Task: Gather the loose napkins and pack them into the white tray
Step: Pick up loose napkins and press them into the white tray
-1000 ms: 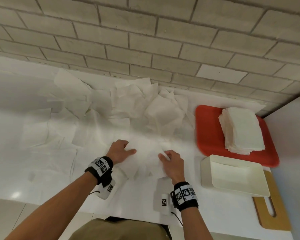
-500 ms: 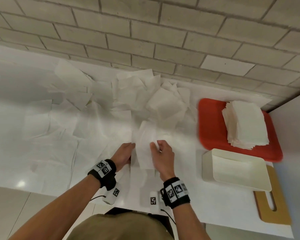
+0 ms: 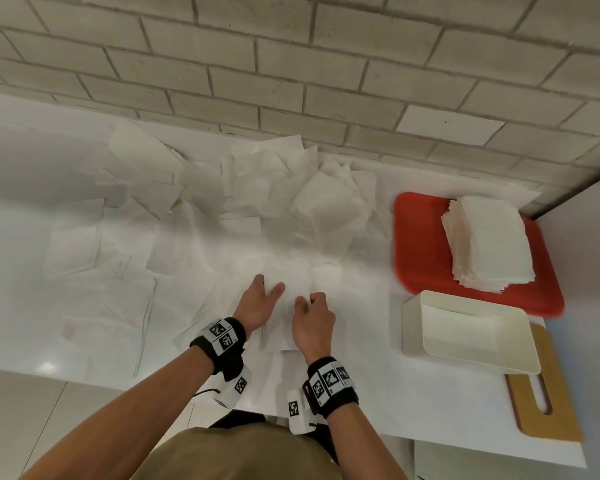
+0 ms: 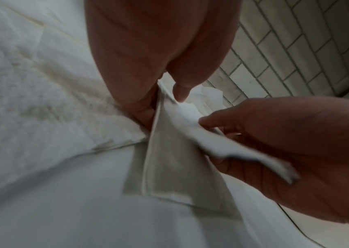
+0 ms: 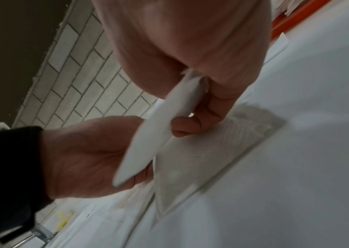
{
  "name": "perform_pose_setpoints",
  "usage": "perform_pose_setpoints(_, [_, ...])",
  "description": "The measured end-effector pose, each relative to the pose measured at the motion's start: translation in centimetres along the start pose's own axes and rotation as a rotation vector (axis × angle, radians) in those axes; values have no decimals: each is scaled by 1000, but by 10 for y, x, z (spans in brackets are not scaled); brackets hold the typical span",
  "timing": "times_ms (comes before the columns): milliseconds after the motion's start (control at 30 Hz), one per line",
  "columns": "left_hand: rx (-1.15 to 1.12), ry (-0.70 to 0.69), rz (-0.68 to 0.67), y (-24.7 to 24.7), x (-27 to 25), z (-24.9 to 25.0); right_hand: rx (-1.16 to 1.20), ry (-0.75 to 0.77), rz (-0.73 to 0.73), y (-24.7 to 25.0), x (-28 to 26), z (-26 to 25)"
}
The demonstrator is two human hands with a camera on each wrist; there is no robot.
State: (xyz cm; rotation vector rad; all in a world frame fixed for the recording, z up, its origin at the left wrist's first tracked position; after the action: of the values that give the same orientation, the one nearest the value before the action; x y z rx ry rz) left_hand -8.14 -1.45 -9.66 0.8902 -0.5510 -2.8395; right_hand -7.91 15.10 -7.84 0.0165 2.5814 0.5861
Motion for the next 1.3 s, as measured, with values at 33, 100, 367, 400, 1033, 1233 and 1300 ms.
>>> perform_pose_setpoints(33, [28,-14,-2,-2,-4,6,3,5,-11,0,-1,0])
perform_pose_setpoints(100, [87,-67,-3,-7,-9,13,-15,39,-16,4,-3,-1])
perform_pose_setpoints(367, [34,-380,-141,-59,-58,84,66,297,191,74,-15,-8])
perform_pose_setpoints(400, [-4,-408,-147,-67,-66,96,128,284,222,89,-21,-8])
perform_pose_setpoints(1033, [-293,-514,80,-180,-116,198,318,264,437,393,-48,52])
perform_pose_setpoints(1233, [28,-510,126,-168,-102,155,-632,310,369,379,0,69])
perform_pose_setpoints(1300, [143,-487,150,-144,-91,133,-729,220,280,371,20,79])
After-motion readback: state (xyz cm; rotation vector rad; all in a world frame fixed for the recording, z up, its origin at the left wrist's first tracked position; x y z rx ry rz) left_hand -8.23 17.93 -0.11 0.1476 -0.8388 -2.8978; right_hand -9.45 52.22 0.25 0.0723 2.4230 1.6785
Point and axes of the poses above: each hand's wrist, its own x-axis towards the middle knuckle, its own y-axis out of the back of the hand, z = x × y, the point moved 7 cm from there along x, towards the middle knuckle, and after that the axes turned 6 degrees about x, right-handed, at the moved point
